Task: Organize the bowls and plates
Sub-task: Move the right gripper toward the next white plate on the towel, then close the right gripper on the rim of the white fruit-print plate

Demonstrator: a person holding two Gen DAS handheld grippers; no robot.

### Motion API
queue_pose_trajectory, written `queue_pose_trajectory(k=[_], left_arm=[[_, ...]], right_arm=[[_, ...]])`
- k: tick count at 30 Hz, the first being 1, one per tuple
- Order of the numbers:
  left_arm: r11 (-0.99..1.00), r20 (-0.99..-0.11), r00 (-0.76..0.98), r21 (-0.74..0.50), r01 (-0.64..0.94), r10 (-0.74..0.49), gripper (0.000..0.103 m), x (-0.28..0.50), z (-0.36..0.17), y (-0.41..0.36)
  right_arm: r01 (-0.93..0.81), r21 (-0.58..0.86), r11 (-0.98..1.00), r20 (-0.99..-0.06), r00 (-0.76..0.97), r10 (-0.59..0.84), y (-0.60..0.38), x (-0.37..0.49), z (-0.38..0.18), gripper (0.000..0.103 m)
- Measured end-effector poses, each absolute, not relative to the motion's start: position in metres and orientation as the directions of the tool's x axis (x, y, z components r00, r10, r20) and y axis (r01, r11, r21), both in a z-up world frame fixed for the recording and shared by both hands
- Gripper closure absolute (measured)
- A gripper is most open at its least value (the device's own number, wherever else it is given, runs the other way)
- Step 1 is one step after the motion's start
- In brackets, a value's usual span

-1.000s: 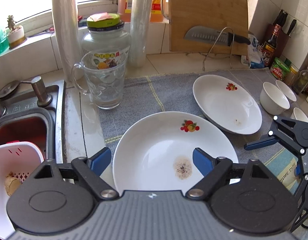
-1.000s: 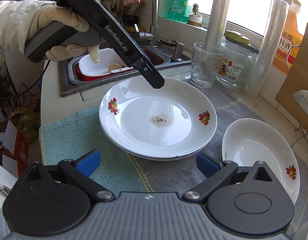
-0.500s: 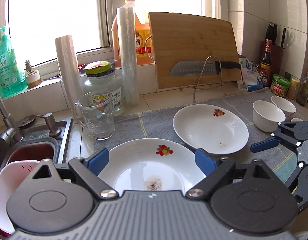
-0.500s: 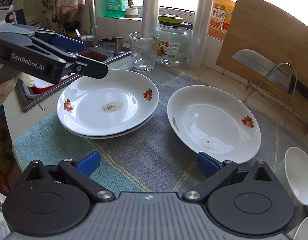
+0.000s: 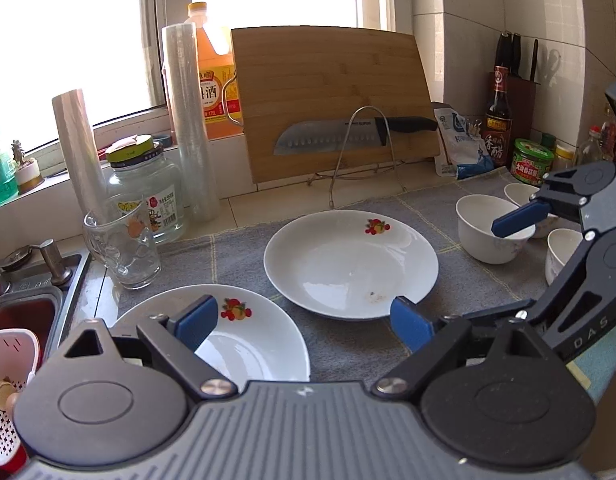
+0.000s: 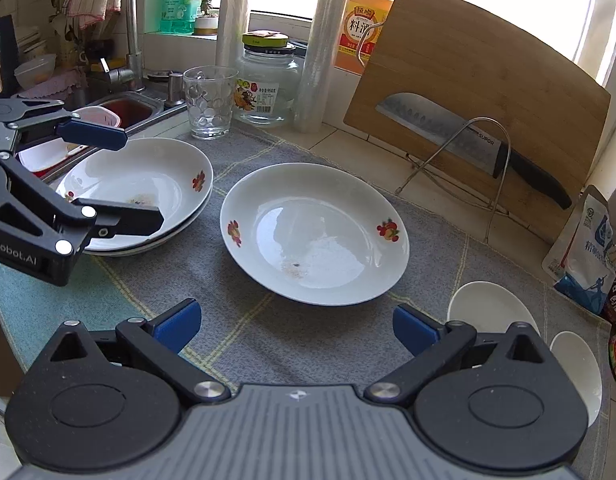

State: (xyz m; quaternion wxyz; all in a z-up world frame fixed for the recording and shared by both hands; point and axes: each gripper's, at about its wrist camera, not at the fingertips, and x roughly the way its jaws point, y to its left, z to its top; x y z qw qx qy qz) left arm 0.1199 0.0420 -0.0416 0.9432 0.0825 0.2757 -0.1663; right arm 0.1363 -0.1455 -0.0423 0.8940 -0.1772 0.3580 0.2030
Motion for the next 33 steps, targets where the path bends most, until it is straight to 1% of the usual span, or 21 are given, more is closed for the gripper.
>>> queue_pose_trajectory(k=[6,10,14,22,26,29,33], left_arm=[[0.954,-0.567,0.799,0.073,0.291,-0.2,0.01,0.12,-0.047,0.005],[0.962,-0.59,0.792,0.093,0.256,-0.154,0.01,0.123,-0.053,-0.022],[0.963,-0.631,0.768,0.13,0.237,-0.104,0.01,0.13,-0.065,-0.052],[0.974,-0.687,0.726,0.142,0.176,-0.031,0.01,0.145,-0.102,-0.079],[0.983,-0.691,0.722,0.115,0.14,-0.022,0.008,0.151,-0.109,-0.076],[0.987,-0.691,0.722,0.108,0.122,-0.014,0.001,0.156,-0.111,-0.076],[0.995,-0.71,0.703,0.034,0.092,-0.041,0.0,0.163,-0.113,-0.07]], right_arm=[[-0.544,-0.206,0.814,-0.719,0.648,0.251,-0.174,0.161,-0.03,0.0],[-0.592,-0.17,0.788,-0.726,0.616,0.306,-0.19,0.177,-0.023,0.0],[-0.652,-0.119,0.749,-0.74,0.561,0.371,-0.201,0.198,-0.019,0.0],[-0.728,-0.105,0.677,-0.772,0.489,0.406,-0.205,0.231,-0.026,0.0],[-0.759,-0.074,0.647,-0.786,0.444,0.431,-0.204,0.244,-0.03,0.0],[-0.775,-0.068,0.628,-0.795,0.422,0.435,-0.2,0.254,-0.032,0.0],[-0.794,-0.041,0.607,-0.806,0.385,0.449,-0.194,0.273,-0.036,0.0]])
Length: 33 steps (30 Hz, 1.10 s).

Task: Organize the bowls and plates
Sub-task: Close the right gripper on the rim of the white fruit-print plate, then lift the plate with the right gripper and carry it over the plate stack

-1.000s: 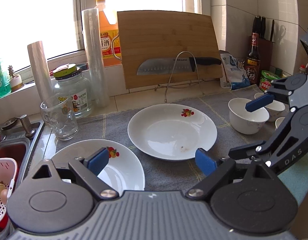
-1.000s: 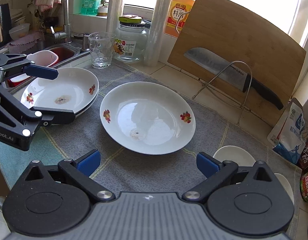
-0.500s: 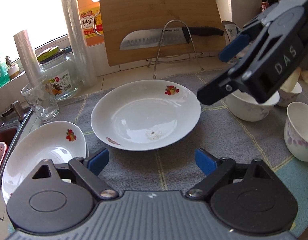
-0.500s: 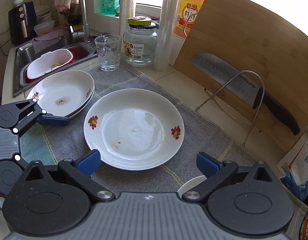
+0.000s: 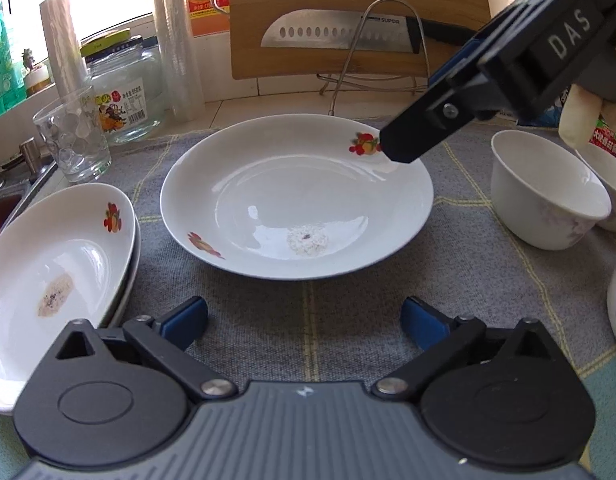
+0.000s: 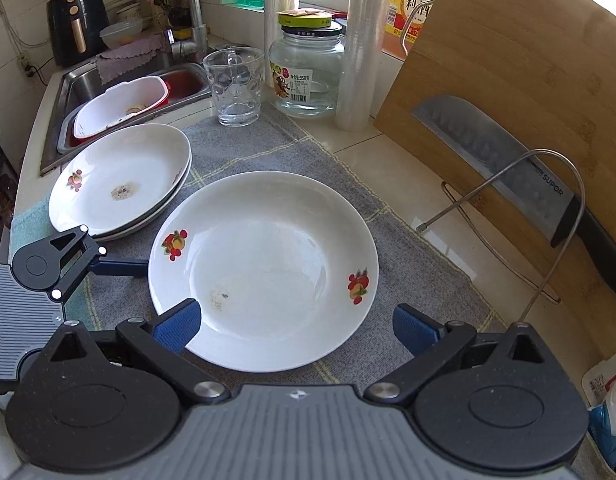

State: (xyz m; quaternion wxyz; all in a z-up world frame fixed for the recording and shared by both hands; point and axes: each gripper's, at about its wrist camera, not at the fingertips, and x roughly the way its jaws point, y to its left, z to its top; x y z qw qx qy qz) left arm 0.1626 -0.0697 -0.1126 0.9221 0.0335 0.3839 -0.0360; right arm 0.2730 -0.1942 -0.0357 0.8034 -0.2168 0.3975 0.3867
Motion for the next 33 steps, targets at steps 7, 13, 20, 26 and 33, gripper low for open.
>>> queue_pose_trajectory(k=[7,13,20,26,33], left_arm=[[0.996,-0.677,0.734,0.017,0.089,-0.054,0.0,0.16,-0.116,-0.068],[0.996,-0.66,0.75,0.019,0.082,-0.049,0.0,0.16,-0.117,-0.07],[0.996,-0.645,0.762,0.025,0.081,-0.046,0.0,0.162,-0.116,-0.07],[0.997,-0.64,0.767,0.026,0.078,-0.043,0.0,0.164,-0.116,-0.07],[0.997,-0.635,0.771,0.031,0.072,-0.036,0.001,0.165,-0.115,-0.072]], right_arm=[[-0.832,-0.004,0.554,-0.832,0.31,0.46,-0.175,0.311,-0.048,0.0],[-0.863,0.032,0.504,-0.85,0.242,0.468,-0.156,0.349,-0.06,0.0],[-0.885,0.128,0.448,-0.853,0.132,0.505,-0.14,0.383,-0.075,0.0],[-0.896,0.191,0.402,-0.855,0.049,0.516,-0.133,0.397,-0.081,0.019],[-0.895,0.241,0.376,-0.853,-0.01,0.522,-0.133,0.402,-0.086,0.026]])
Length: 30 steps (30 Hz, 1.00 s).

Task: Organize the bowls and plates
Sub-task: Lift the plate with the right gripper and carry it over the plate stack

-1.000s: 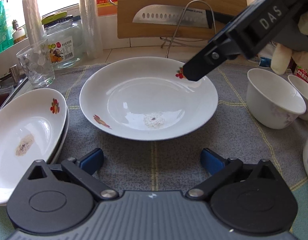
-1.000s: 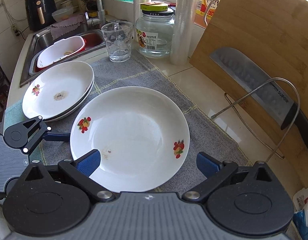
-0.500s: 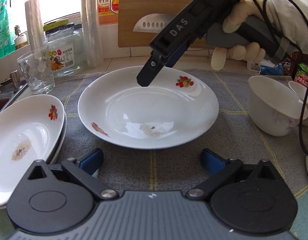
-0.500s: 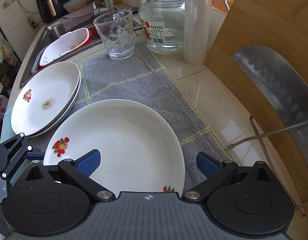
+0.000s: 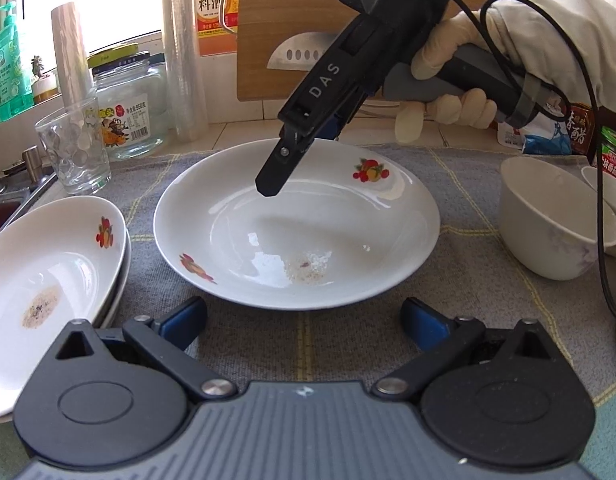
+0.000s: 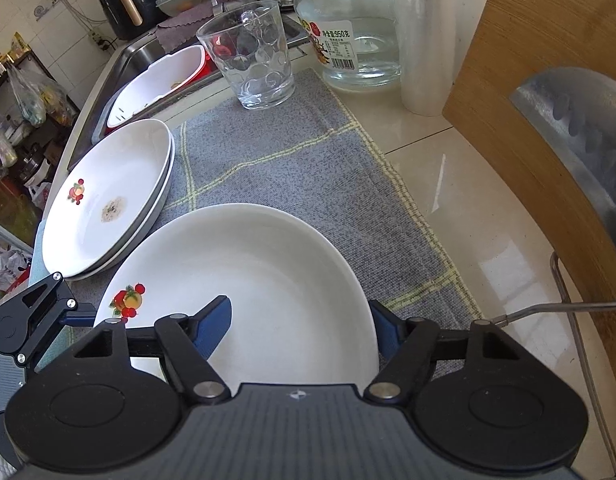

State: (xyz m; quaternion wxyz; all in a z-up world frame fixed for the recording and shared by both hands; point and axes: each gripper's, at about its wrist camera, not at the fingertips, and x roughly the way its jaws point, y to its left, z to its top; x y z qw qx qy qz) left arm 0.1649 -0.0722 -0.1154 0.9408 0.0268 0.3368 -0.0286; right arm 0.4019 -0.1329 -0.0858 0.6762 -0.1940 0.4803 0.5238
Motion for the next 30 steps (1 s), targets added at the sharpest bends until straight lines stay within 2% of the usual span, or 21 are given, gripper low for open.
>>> queue_pose_trajectory(k=[22,30], left_arm=[[0.997,-0.639,0.769,0.048,0.054,-0.011,0.003,0.173,-0.112,-0.071],[0.996,-0.654,0.755,0.035,0.087,-0.043,0.003,0.17,-0.107,-0.071]], right_arm=[[-0.882,0.293,0.369,-0.841,-0.054,0.538,-0.136,0.408,-0.084,0.025],[-0.865,0.31,0.395,-0.84,-0.055,0.54,-0.143,0.403,-0.083,0.025]])
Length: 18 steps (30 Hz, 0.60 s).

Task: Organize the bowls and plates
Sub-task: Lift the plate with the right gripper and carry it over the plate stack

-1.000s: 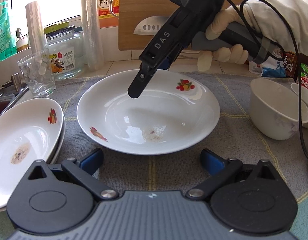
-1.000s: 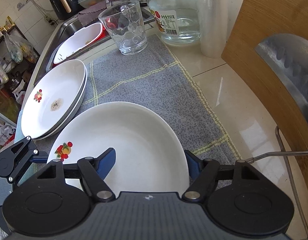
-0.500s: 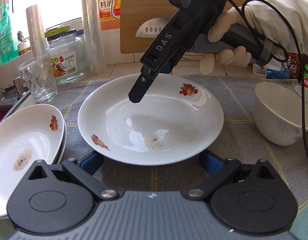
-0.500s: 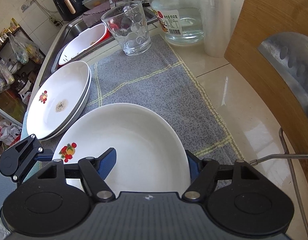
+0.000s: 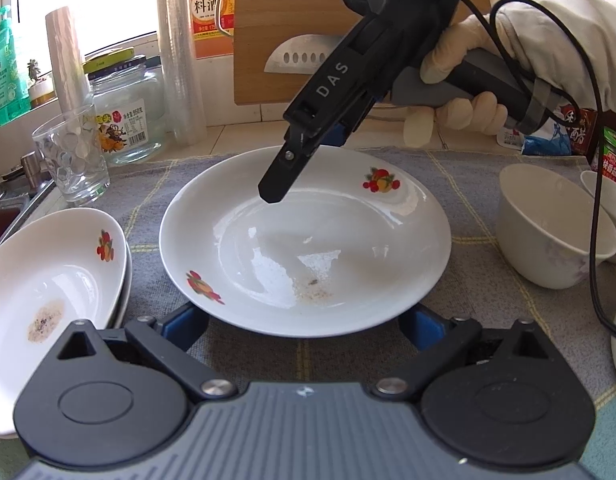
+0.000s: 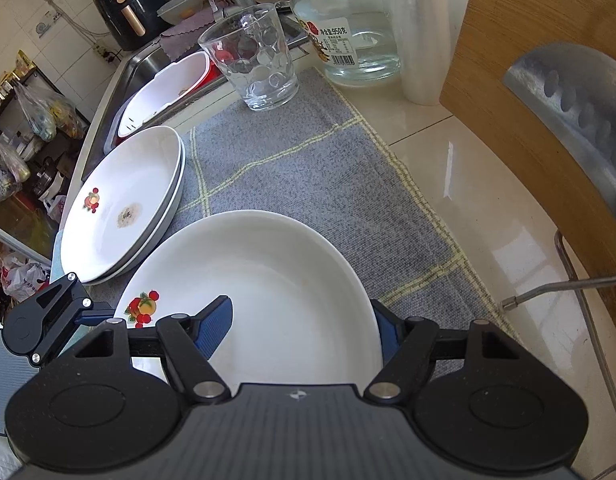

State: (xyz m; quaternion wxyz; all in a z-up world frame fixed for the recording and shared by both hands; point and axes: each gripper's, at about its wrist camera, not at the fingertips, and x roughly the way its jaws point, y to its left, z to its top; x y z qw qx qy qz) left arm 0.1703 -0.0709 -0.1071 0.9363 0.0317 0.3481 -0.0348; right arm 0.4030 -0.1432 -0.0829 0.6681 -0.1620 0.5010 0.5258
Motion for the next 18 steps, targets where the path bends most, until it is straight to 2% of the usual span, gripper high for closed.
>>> queue_pose_trajectory(k=[18], left_arm=[[0.992,-0.643,0.759,-0.002,0.126,-0.098,0.003,0.15,-0.077,-0.066]], right_arm=[[-0.858,0.304,0.415,-0.822,-0.016,0.569,-0.156,0.377,-0.052,0.025]])
